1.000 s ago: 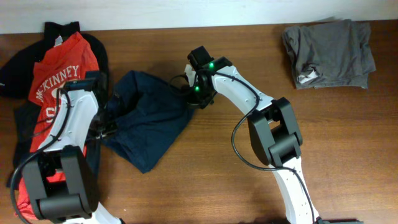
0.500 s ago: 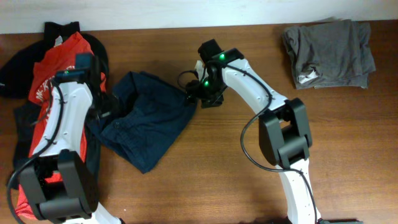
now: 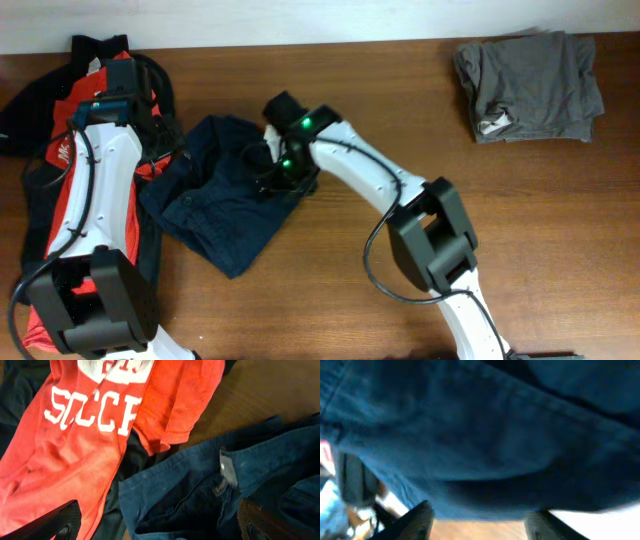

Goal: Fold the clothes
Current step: 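Push the shorts bundle into a compact square with the right gripper, then lift both grippers away from the folded shorts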

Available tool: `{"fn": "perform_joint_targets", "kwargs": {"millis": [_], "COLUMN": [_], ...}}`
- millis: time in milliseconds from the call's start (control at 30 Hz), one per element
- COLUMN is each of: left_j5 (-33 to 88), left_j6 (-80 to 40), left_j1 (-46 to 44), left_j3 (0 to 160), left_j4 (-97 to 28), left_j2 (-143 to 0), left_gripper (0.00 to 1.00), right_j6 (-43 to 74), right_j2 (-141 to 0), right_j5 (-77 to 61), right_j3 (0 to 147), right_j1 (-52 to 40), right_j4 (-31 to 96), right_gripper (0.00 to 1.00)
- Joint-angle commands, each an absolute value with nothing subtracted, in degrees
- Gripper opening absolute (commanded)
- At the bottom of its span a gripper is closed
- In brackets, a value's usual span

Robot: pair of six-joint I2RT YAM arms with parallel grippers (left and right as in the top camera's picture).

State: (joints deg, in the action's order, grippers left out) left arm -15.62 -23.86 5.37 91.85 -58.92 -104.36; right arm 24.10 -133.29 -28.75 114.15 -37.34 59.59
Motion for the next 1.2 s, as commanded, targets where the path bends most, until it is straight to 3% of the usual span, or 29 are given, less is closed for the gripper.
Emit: {"fn": "perform_joint_targets", "kwargs": {"millis": [0, 33, 67, 533, 1000, 1067, 1167], "left_j5": [-15.4, -15.4, -15.4, -14.3, 10.6, 12.1, 14.3], "left_j6": [-24.1, -24.1, -24.1, -23.9, -2.6, -0.8, 5.7], "left_j1": [5.5, 5.5, 5.5, 6.2, 2.7, 1.3, -1.1], "left_j3": [92.7, 92.7, 92.7, 92.7, 92.7, 92.7, 92.7], "left_j4": [-57.6, -57.1, -57.0, -55.8, -48.1, -47.6, -47.4], "left_j2": [-103.0, -103.0, -103.0, -103.0, -107.5, -108.7, -110.3], "left_gripper": [0.99, 0.99, 0.99, 0.99, 0.99, 0.99, 0.96], "right_j6": [26.9, 27.6, 27.6, 25.9, 2.6, 1.1, -3.1], "right_j2": [-131.9, -131.9, -132.0, -135.4, -135.4, -135.3, -135.4], "right_j5": [-23.9, -23.5, -23.5, -23.0, -20.4, -21.0, -24.9], "right_j3": [111.3, 109.9, 109.1, 104.3, 107.2, 110.5, 120.9], "right_j1": [-39.2, -39.4, -39.4, -29.9, -13.1, -12.2, -11.2], "right_j4": [55.5, 53.4, 52.2, 44.1, 53.0, 57.1, 68.4], "right_gripper": [0.22, 0.07, 0.04, 0.04, 0.04, 0.13, 0.49]}}
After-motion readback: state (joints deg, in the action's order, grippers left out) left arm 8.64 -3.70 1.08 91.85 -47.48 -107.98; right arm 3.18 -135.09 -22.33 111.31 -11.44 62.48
